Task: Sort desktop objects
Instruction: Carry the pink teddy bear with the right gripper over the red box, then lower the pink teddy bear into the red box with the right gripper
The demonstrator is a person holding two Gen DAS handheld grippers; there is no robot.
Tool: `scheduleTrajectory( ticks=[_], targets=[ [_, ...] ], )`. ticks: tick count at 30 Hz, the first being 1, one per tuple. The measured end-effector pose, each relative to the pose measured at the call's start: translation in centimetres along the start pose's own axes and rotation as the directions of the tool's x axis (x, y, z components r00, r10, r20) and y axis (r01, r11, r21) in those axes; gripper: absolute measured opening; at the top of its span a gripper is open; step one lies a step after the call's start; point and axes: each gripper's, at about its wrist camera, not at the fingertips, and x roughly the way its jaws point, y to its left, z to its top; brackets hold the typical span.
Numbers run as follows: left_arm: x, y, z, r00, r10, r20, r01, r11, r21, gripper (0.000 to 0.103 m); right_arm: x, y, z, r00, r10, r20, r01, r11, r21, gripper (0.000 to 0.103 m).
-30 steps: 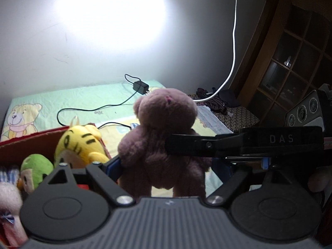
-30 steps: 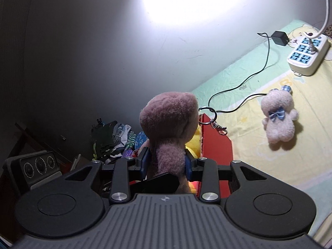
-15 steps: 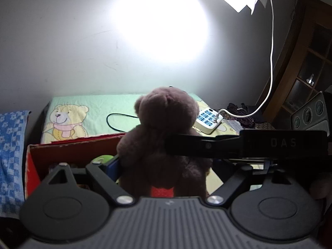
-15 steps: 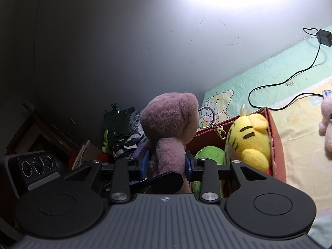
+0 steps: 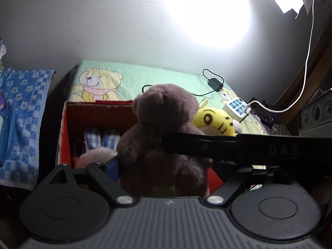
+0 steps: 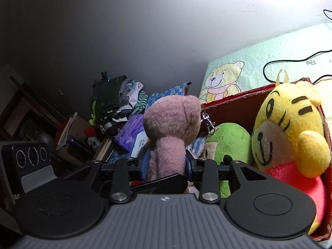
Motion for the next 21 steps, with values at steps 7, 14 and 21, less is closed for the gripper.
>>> scheduleTrajectory(
  ticks=[7,14,21],
  targets=[
    [3.0,0.2,-0.9,0.996,-0.031,-0.086,0.032,0.999,0.004,0.088,0.8,-0.2,-0.1,0.993,-0.118,0.001,0.117,0.991,-0.069,0.036],
    [4.9,0.6,-0.7,0.99,-0.06,-0.13,0.059,0.998,-0.011,0.089,2.2,-0.6,-0.2,0.986,-0.163,0.02,0.165,0.981,-0.107,0.036],
    [4.5,1.5,-0.7,0.989,-0.046,-0.141,0.047,0.999,0.007,0.087,4.3,2.1,-0.4,0.961,-0.274,0.029,0.27,0.917,-0.293,0.035]
  ],
)
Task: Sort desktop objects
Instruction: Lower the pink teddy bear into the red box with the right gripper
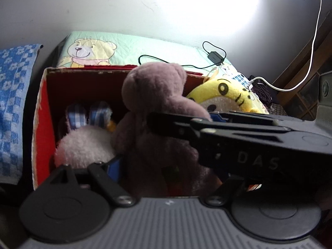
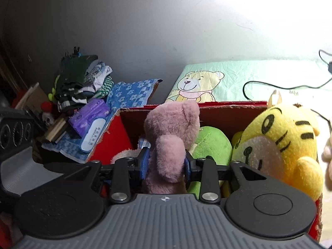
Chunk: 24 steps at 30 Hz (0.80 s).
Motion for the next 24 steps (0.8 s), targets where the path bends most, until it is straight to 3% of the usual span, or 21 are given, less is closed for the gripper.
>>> scheduleTrajectory(
  ticks=[7,16,24],
  targets=[
    [-0.8,0.6,-1.1,1.0,0.015,-0.015,-0.015,0.999,0.032,0.084,1.6,1.2,0.7,0.996,-0.035,-0.084,0.027,0.994,-0.105,0.036],
    [-0.7,1.1,-1.1,0.999,0.025,-0.022,-0.024,0.999,0.039,0.084,2.2,1.5,0.5,0.995,-0.039,-0.087,0.028,0.992,-0.119,0.041],
    [-1.5,0.1,-1.5,0.998,0.054,-0.009,-0.053,0.995,0.086,0.084,-1.0,-0.6,0.1,0.999,0.036,0.018,-0.037,0.998,0.059,0.044]
  ],
)
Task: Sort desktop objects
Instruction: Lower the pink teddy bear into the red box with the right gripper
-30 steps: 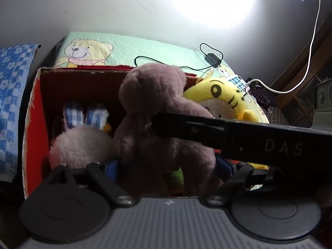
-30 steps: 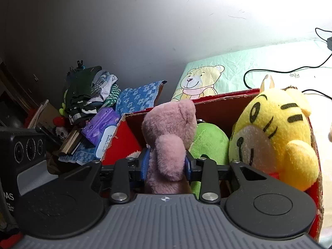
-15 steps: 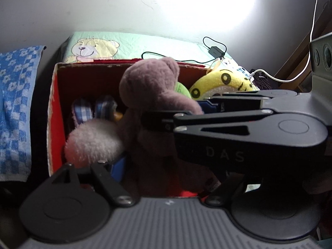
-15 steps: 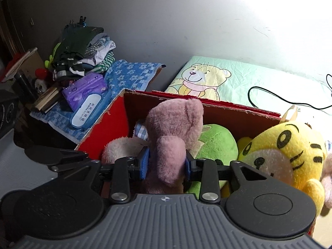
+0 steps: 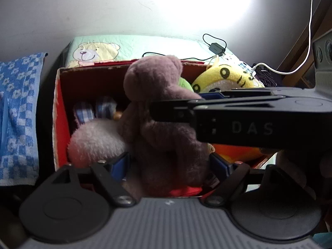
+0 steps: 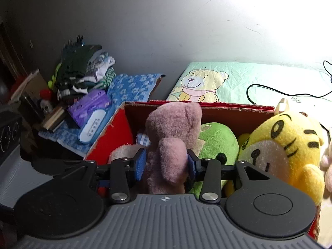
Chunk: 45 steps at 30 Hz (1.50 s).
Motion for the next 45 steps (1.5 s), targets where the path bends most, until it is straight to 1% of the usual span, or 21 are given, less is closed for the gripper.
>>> scheduleTrajectory(
  ticks=[4,6,8,9,11,13,14,17,19,20,23,32,36,37,39,41,45],
  targets=[
    [-0.9,-0.3,0.3,0.999,0.004,0.034,-0.004,1.0,-0.003,0.083,-1.4,-0.8,-0.2,0.997,0.025,0.07,-0.03,0.997,0.07,0.043],
    [-1.1,-0.6,0.4,0.999,0.008,0.045,-0.008,1.0,-0.002,0.083,-1.8,-1.1,-0.2,0.996,0.023,0.091,-0.032,0.995,0.095,0.029],
    [-1.2,-0.8,0.5,0.999,0.0,0.053,0.0,1.0,-0.001,0.082,-1.5,-1.3,-0.2,0.997,0.017,0.078,-0.026,0.993,0.112,0.022],
    [-1.1,-1.0,0.6,0.998,-0.008,0.055,0.008,1.0,0.001,0.082,-1.4,-1.4,-0.2,0.997,0.021,0.075,-0.03,0.992,0.12,0.02],
    [-0.6,-1.2,0.6,0.999,-0.011,0.043,0.01,1.0,0.009,0.081,-1.3,-1.3,-0.2,0.997,0.033,0.073,-0.042,0.991,0.123,0.02],
    [0.3,-1.4,0.5,1.0,0.011,0.02,-0.011,1.0,0.021,0.08,-1.1,-1.0,-0.2,0.996,0.048,0.069,-0.055,0.992,0.116,0.019],
    [0.7,-1.3,0.5,1.0,0.01,0.009,-0.011,1.0,0.018,0.08,-1.0,-0.9,-0.3,0.996,0.056,0.066,-0.064,0.992,0.113,0.019],
    [1.4,-0.6,0.3,1.0,0.005,-0.007,-0.005,1.0,-0.003,0.08,-0.4,-0.6,-0.3,0.998,0.046,0.051,-0.051,0.994,0.096,0.02],
    [1.8,-0.2,0.4,1.0,0.004,-0.011,-0.004,1.0,-0.014,0.081,0.4,-0.9,-0.3,0.998,0.048,0.032,-0.051,0.992,0.112,0.02],
    [2.0,0.1,0.5,1.0,0.0,-0.015,0.0,1.0,-0.021,0.08,1.2,-1.1,-0.4,0.998,0.056,0.007,-0.056,0.99,0.128,0.021],
    [2.8,0.1,0.5,0.999,0.028,-0.026,-0.029,1.0,-0.002,0.078,1.9,-1.8,-0.5,0.999,0.044,0.002,-0.044,0.988,0.15,0.021],
    [3.3,0.2,0.7,0.998,0.045,-0.04,-0.045,0.999,0.003,0.078,2.6,-1.6,-0.4,0.999,0.026,-0.027,-0.023,0.994,0.103,0.02],
    [3.1,-0.3,0.4,0.997,0.054,-0.05,-0.055,0.999,0.0,0.081,2.2,-1.4,-0.4,0.999,0.024,-0.045,-0.021,0.997,0.079,0.021],
    [3.1,-0.4,0.4,0.997,0.056,-0.052,-0.056,0.998,0.0,0.082,2.1,-1.3,-0.3,0.999,0.025,-0.047,-0.021,0.997,0.073,0.021],
    [3.0,-0.6,0.4,0.997,0.062,-0.05,-0.062,0.998,0.004,0.083,2.0,-1.4,-0.3,0.998,0.032,-0.045,-0.029,0.997,0.072,0.026],
    [3.0,-0.7,0.4,0.997,0.067,-0.05,-0.067,0.998,0.003,0.084,1.7,-1.6,-0.3,0.999,0.032,-0.034,-0.029,0.996,0.081,0.026],
    [2.9,-0.7,0.4,0.996,0.072,-0.05,-0.072,0.997,-0.002,0.087,1.2,-1.5,-0.4,0.999,0.033,-0.024,-0.031,0.996,0.083,0.032]
  ],
)
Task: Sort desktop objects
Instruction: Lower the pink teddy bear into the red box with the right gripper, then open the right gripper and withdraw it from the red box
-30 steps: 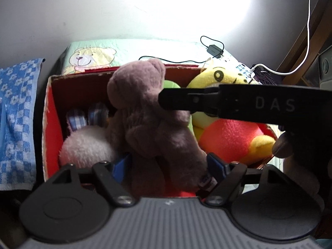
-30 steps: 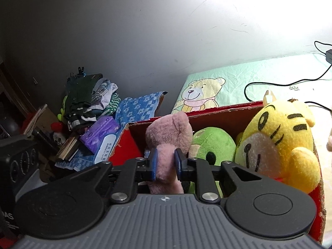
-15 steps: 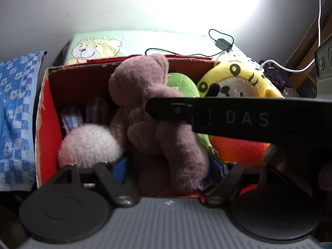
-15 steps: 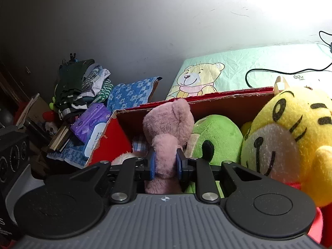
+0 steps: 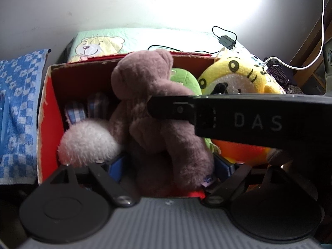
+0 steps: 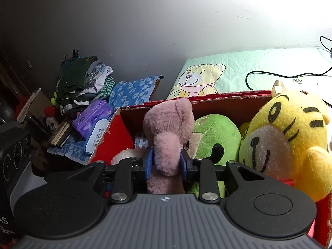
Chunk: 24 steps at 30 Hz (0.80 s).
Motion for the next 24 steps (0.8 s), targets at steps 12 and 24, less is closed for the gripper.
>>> scheduleTrajectory(
  ticks=[12,24],
  targets=[
    [-0.9,-0.2,-0.5,0.999,0.036,0.009,-0.036,0.999,-0.013,0.089,-2.1,-0.1,-0.7,1.0,0.017,0.014,-0.018,0.999,0.04,0.038],
    [-2.9,-1.2,-1.5,0.992,0.122,0.041,-0.122,0.993,0.001,0.096,-4.4,0.2,-2.3,0.999,-0.006,0.035,0.004,0.998,0.058,0.04]
  ],
)
